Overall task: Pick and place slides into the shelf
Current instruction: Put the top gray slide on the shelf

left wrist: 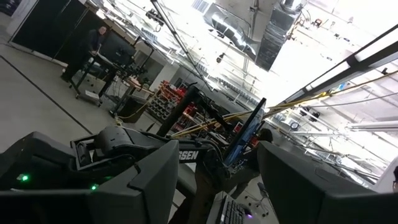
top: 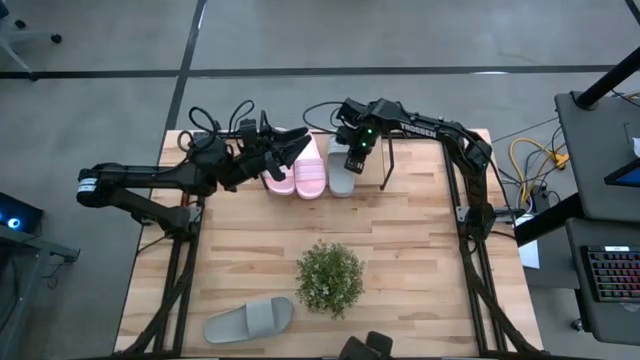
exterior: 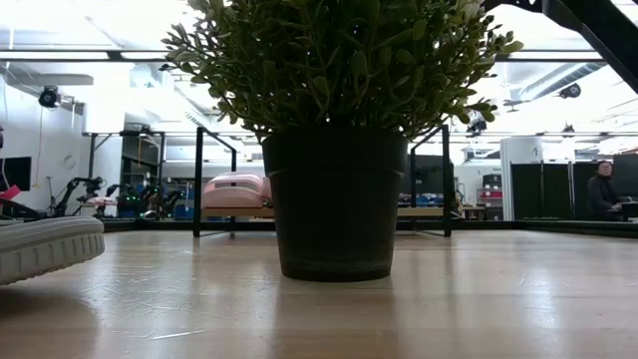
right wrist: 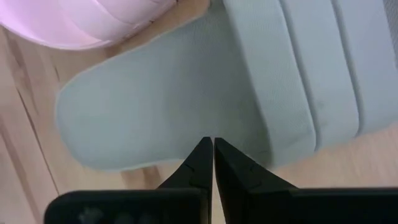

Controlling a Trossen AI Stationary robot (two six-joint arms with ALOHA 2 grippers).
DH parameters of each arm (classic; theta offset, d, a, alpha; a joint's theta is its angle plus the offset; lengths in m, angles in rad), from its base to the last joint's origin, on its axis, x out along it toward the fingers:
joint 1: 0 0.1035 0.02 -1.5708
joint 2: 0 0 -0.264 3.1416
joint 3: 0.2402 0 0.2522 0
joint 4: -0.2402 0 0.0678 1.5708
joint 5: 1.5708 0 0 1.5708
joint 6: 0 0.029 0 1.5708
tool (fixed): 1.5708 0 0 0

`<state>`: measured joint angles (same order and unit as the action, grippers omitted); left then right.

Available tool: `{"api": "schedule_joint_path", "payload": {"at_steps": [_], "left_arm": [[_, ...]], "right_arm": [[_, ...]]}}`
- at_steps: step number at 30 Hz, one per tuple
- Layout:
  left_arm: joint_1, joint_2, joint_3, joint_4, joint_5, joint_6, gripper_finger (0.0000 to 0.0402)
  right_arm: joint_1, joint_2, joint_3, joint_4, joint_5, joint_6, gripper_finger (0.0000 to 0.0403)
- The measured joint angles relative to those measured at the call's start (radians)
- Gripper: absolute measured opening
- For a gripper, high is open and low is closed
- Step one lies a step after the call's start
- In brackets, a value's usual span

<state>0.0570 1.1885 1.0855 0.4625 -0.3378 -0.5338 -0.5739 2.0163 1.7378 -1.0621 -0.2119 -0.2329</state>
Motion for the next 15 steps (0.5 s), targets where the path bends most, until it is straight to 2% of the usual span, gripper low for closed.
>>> {"api": "schedule_joint_path", "payload": {"at_steps": [7,15], "left_arm": [[0.000,0.000,0.000,0.000,0.000,0.017,0.0203],[0.000,0.001,0.000,0.000,0.001,0.017,0.0203]], "right_arm": [[-0.005,0.000,0.000,-0.067,0.033,-0.025,0.0008],[-0.025,0.000,0.000,-0.055,0.082,-0.048,0.0008]]}}
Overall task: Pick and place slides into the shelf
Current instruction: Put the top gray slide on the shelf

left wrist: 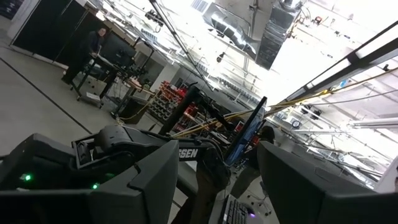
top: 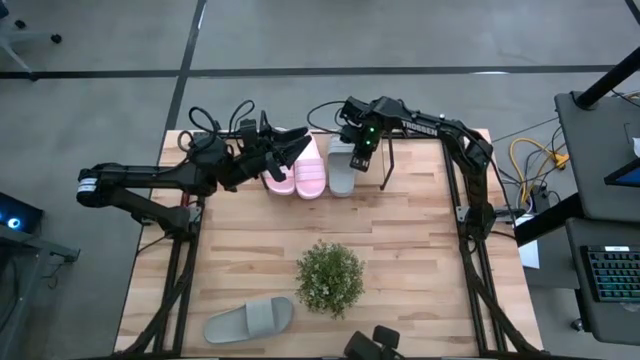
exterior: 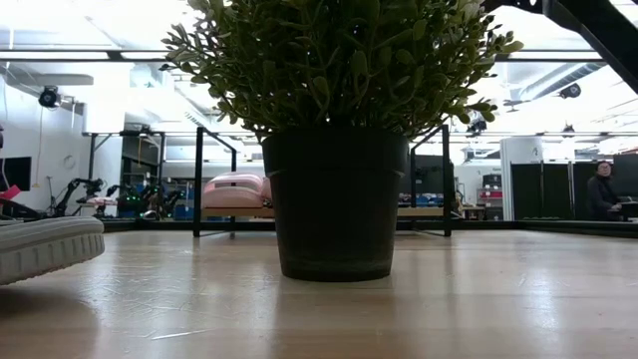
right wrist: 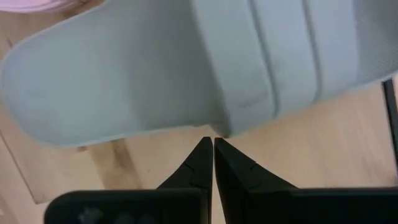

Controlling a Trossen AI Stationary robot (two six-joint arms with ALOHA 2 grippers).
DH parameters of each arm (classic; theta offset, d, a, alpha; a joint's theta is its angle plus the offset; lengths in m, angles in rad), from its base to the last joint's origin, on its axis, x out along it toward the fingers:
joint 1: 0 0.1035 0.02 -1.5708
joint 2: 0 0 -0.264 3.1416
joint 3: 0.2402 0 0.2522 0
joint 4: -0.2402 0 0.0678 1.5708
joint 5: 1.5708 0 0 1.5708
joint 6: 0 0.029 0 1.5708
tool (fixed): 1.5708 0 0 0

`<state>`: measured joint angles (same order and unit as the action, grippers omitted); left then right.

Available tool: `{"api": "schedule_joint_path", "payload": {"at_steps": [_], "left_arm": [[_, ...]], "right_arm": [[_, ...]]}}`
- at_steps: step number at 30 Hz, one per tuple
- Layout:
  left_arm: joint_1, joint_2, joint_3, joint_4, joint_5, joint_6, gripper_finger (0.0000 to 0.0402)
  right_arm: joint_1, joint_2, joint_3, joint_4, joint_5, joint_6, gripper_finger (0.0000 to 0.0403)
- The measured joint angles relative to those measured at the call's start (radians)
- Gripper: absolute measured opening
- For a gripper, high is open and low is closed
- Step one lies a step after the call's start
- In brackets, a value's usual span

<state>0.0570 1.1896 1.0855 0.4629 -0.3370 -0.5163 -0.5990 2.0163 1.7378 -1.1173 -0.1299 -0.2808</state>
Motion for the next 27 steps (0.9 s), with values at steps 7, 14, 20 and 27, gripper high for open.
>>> {"api": "schedule_joint_path", "payload": {"at_steps": [7,14,20,27], "left_arm": [[0.000,0.000,0.000,0.000,0.000,-0.001,0.0203],[0.000,0.000,0.000,0.000,0.003,-0.002,0.0203],[0.000,0.000,0.000,-0.001,0.003,-0.004,0.0203],[0.000,0.000,0.000,-0.001,0.002,-0.004,0.0203]], "right_arm": [[-0.018,0.043,0.001,-0.025,0.001,0.000,0.0008],[-0.014,0.107,0.001,-0.018,0.000,0.014,0.0008],[-0.014,0.106,0.001,0.029,-0.002,0.022,0.0008],[-0.010,0.103,0.008,0.052,-0.043,0.023,0.0008]]}}
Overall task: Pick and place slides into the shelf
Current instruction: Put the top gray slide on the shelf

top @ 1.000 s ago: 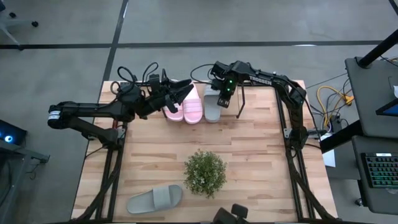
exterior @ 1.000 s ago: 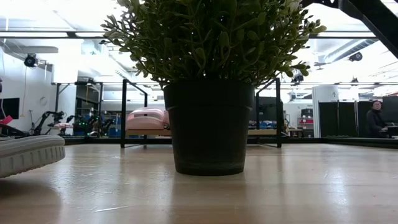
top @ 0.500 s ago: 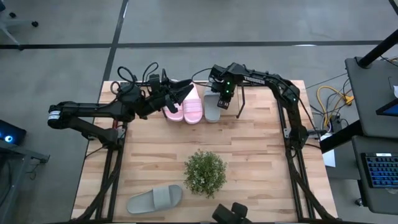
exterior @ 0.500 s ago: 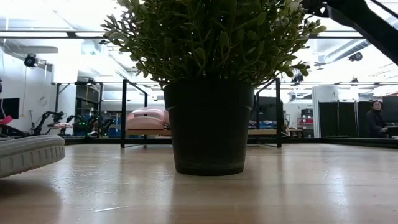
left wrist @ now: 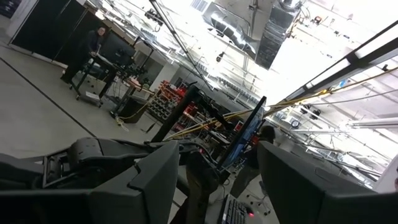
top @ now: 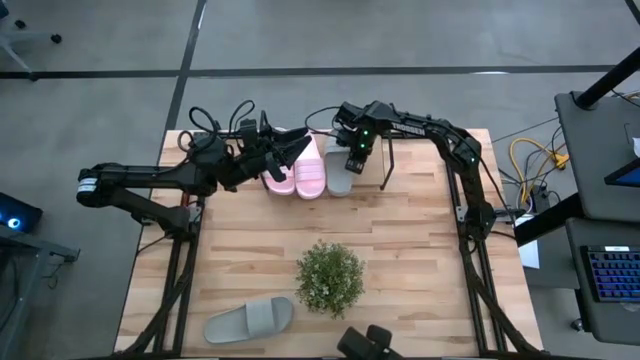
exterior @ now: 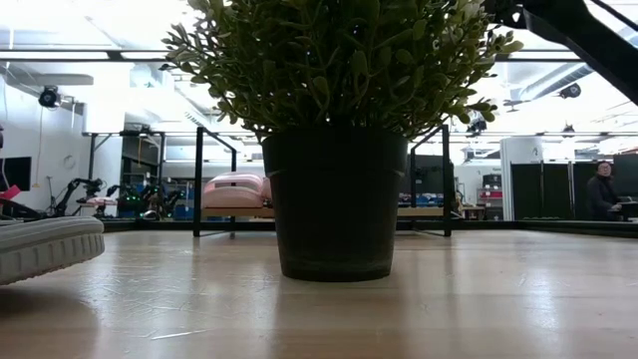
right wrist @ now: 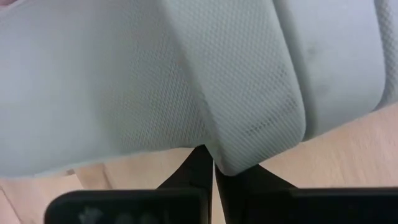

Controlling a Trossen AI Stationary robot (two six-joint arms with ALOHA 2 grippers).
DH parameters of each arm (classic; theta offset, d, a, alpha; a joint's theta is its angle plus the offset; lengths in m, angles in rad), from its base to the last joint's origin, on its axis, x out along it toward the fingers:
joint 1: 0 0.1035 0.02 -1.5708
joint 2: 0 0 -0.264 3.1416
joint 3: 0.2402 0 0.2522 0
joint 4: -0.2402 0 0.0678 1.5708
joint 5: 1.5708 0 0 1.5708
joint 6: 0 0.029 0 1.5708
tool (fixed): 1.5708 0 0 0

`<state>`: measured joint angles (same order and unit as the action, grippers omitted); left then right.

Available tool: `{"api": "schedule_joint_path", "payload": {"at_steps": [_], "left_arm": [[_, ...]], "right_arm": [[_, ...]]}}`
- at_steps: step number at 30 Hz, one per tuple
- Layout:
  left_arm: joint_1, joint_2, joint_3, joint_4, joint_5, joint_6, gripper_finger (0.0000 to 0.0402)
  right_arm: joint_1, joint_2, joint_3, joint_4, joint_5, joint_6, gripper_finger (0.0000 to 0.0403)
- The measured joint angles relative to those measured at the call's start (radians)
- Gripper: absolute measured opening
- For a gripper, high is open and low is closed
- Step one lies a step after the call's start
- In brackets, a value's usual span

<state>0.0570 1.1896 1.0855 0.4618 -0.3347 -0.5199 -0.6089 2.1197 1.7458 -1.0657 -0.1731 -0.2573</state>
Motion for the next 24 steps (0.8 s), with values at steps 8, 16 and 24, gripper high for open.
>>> {"api": "schedule_joint_path", "payload": {"at_steps": [8,16,24], "left_arm": [[0.000,0.001,0.000,0.000,-0.003,0.003,0.0203],[0.000,0.001,0.000,0.000,-0.003,0.003,0.0203],[0.000,0.001,0.000,0.000,-0.003,0.003,0.0203]], "right_arm": [[0.019,0.000,0.000,0.026,-0.009,0.015,0.0008],[0.036,0.000,0.000,0.044,-0.035,0.036,0.0008],[0.038,0.000,0.000,0.091,-0.073,0.075,0.0008]]}}
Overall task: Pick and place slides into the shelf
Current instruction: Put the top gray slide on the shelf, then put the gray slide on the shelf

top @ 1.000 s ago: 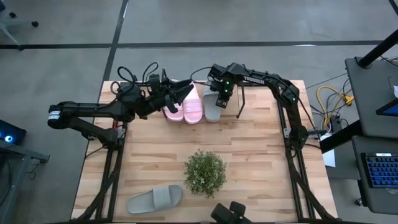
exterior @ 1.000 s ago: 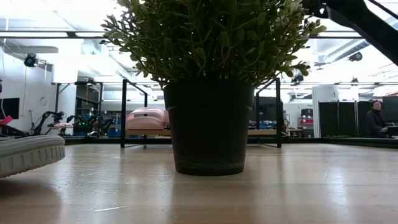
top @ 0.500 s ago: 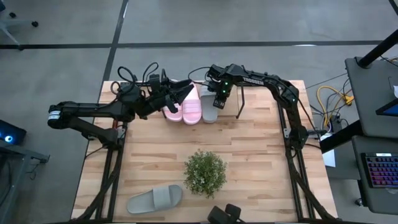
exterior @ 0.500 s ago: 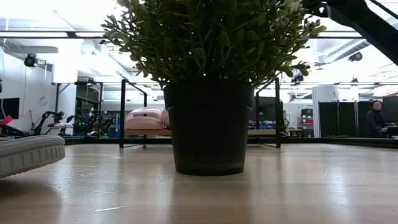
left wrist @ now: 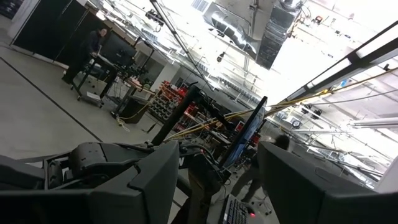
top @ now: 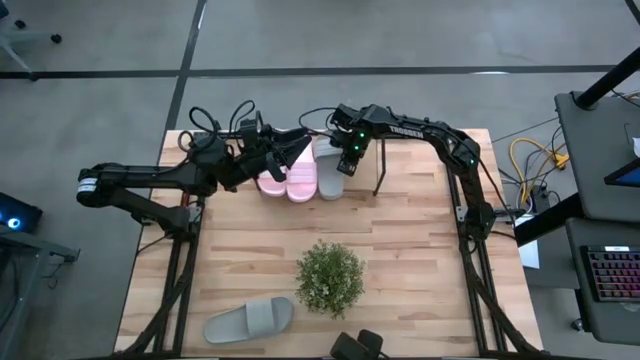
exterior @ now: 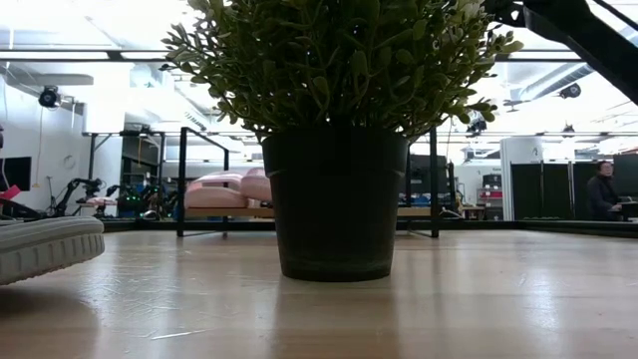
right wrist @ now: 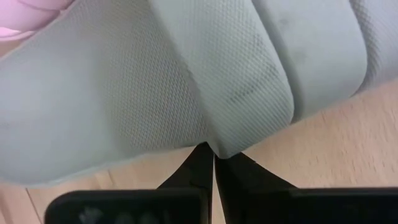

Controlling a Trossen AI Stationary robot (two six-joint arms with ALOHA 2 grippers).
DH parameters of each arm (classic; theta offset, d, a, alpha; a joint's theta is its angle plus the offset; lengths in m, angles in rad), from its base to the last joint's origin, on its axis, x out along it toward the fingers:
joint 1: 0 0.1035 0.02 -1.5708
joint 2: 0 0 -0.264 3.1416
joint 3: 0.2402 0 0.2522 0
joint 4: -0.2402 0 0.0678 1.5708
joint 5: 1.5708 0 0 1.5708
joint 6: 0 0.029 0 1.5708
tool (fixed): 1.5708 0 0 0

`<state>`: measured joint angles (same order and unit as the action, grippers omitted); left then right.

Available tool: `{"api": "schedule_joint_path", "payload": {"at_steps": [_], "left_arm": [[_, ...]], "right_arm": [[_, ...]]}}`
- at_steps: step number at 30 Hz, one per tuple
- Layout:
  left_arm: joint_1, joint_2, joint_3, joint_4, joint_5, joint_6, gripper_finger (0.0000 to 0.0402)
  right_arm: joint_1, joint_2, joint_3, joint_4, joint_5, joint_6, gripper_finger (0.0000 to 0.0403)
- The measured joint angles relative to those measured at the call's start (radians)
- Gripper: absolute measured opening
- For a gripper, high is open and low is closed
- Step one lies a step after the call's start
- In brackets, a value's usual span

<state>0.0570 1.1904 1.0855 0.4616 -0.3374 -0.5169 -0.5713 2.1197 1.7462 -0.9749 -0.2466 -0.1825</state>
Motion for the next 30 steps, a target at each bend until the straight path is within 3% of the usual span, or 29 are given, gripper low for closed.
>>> {"api": "schedule_joint_path", "payload": {"at_steps": [22,30], "left_arm": [[0.000,0.000,0.000,-0.020,0.019,0.000,0.0203],[0.000,0.001,-0.003,-0.054,0.053,0.000,0.0203]], "right_arm": [[-0.005,-0.006,0.003,-0.096,0.039,0.028,0.0008],[-0.005,-0.011,0.154,-0.162,0.066,0.024,0.0009]]}}
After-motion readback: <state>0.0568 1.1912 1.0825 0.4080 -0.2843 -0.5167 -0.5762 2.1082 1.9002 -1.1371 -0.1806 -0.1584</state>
